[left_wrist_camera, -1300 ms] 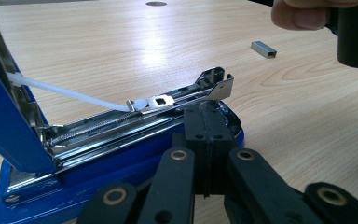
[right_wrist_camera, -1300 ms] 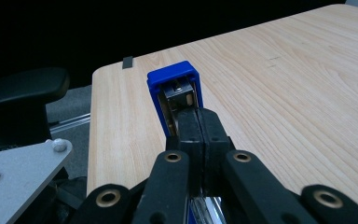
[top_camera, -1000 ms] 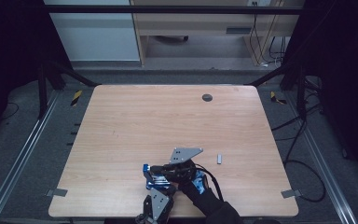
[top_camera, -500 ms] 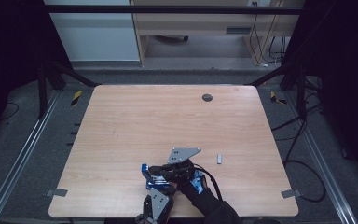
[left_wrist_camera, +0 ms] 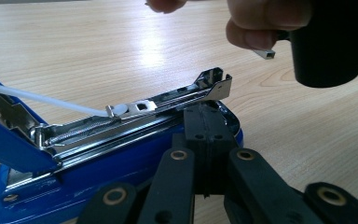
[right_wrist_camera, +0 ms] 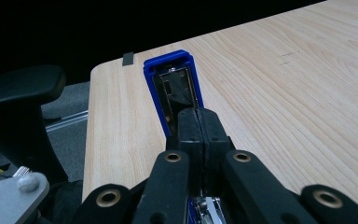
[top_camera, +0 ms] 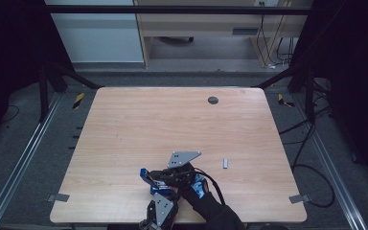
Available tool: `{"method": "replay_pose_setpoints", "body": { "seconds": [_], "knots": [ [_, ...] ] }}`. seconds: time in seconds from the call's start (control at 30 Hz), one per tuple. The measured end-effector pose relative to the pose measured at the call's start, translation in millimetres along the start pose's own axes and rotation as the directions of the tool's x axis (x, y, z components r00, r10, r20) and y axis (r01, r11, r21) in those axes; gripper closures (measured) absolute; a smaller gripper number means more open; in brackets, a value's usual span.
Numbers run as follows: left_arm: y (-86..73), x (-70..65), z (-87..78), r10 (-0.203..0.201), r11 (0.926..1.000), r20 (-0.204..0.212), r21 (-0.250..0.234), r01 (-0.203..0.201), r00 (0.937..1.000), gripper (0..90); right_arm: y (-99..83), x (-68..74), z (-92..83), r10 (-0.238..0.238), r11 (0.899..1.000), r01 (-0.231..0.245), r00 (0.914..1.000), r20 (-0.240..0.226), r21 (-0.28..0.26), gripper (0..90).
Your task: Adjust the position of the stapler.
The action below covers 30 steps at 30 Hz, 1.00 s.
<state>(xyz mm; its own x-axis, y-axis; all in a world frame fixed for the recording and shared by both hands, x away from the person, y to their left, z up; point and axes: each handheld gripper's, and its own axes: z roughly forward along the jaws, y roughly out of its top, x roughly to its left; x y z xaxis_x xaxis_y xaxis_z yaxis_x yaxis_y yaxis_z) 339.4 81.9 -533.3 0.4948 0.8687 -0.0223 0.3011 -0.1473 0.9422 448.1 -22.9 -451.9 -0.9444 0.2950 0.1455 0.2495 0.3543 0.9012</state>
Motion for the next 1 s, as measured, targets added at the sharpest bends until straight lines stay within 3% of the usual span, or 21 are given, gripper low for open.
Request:
{"method": "replay_pose_setpoints", "body": {
  "seconds": [1.0],
  "knots": [
    [-0.8, 0.2, -0.5, -0.004, 1.0000, -0.003, -0.007, 0.004, 1.0000, 89.8, 3.6, 1.3, 28.4, 0.001, 0.998, 0.000, 0.9997, -0.026, 0.056, 90.0]
  ]
}}
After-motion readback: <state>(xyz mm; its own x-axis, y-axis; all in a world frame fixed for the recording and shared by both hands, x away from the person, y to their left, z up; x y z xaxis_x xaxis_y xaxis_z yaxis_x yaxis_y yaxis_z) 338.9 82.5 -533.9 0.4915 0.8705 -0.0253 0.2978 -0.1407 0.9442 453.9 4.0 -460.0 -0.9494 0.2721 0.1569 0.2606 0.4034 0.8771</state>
